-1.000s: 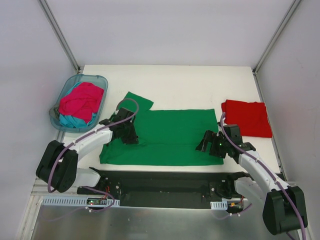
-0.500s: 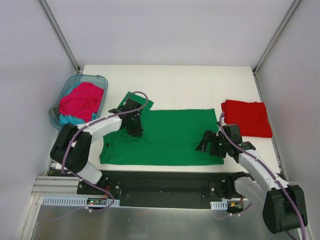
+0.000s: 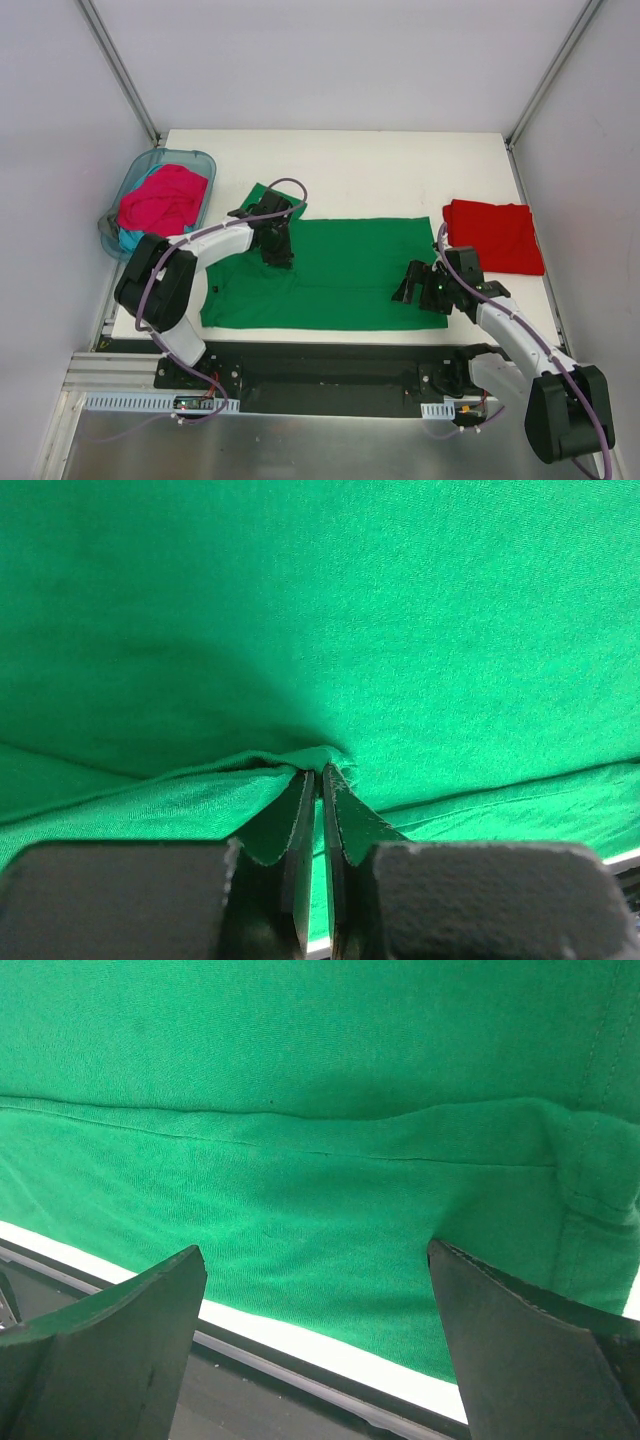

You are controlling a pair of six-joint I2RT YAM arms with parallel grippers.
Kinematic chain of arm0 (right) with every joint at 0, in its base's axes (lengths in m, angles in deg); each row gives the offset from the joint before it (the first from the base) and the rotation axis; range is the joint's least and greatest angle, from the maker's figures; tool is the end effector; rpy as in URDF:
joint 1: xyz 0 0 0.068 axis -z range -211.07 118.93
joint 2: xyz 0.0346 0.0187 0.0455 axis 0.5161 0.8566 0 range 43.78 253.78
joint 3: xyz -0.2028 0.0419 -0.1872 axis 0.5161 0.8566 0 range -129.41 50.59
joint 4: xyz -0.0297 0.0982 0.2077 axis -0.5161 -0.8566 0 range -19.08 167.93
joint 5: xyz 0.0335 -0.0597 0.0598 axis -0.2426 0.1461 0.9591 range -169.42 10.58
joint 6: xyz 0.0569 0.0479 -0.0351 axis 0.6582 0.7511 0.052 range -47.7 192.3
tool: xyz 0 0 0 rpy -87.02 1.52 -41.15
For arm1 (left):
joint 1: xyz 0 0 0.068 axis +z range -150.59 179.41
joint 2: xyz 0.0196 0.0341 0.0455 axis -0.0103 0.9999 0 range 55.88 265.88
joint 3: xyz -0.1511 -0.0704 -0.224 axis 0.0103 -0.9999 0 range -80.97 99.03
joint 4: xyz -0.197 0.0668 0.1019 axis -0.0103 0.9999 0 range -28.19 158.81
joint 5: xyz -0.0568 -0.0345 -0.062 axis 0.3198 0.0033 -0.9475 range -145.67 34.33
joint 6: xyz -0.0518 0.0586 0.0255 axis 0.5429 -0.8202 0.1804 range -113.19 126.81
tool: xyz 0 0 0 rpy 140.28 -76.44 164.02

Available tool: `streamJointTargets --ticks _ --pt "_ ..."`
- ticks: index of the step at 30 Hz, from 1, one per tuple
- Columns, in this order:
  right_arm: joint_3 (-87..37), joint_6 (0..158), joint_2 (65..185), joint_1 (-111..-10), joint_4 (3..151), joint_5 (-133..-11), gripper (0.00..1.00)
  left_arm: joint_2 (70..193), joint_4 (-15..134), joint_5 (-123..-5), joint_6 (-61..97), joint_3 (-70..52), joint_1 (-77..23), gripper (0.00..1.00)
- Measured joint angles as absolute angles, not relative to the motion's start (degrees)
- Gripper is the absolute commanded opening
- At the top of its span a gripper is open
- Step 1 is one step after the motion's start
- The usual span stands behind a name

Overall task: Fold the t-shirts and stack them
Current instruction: Fold the flattened tshirt in 1/3 of the way

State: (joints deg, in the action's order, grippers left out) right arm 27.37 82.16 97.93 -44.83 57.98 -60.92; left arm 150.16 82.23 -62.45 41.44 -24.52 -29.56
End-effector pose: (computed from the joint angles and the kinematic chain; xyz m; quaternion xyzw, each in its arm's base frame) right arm 0.1544 0.0613 0.1649 -0.0854 0.9277 0.2159 0.2925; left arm 0.2770 -0.1630 0.1767 -0.0312 0.9598 -0.1922 0.2020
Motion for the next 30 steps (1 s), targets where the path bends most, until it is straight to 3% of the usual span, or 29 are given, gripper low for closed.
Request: streamJointTargets --ticks 15,23,24,30 --pt "27.24 82.01 98.2 -44.83 57.98 -60.96 0.96 155.29 82.19 -64.18 39.21 -19.8 -31.14 0.1" --pt "27.24 81.88 98.18 -44.83 57.98 -61.05 0.96 156.98 82.21 -64.68 37.79 -18.84 -31.77 0.51" --pt "27.24 81.88 98.18 -44.83 57.98 -61.05 0.96 156.98 82.23 -64.7 37.55 -18.62 -31.77 0.6" --pt "27.13 81.88 97.96 -44.83 57.81 -61.68 0.96 156.98 82.21 -65.56 37.14 -15.82 -31.79 0.72"
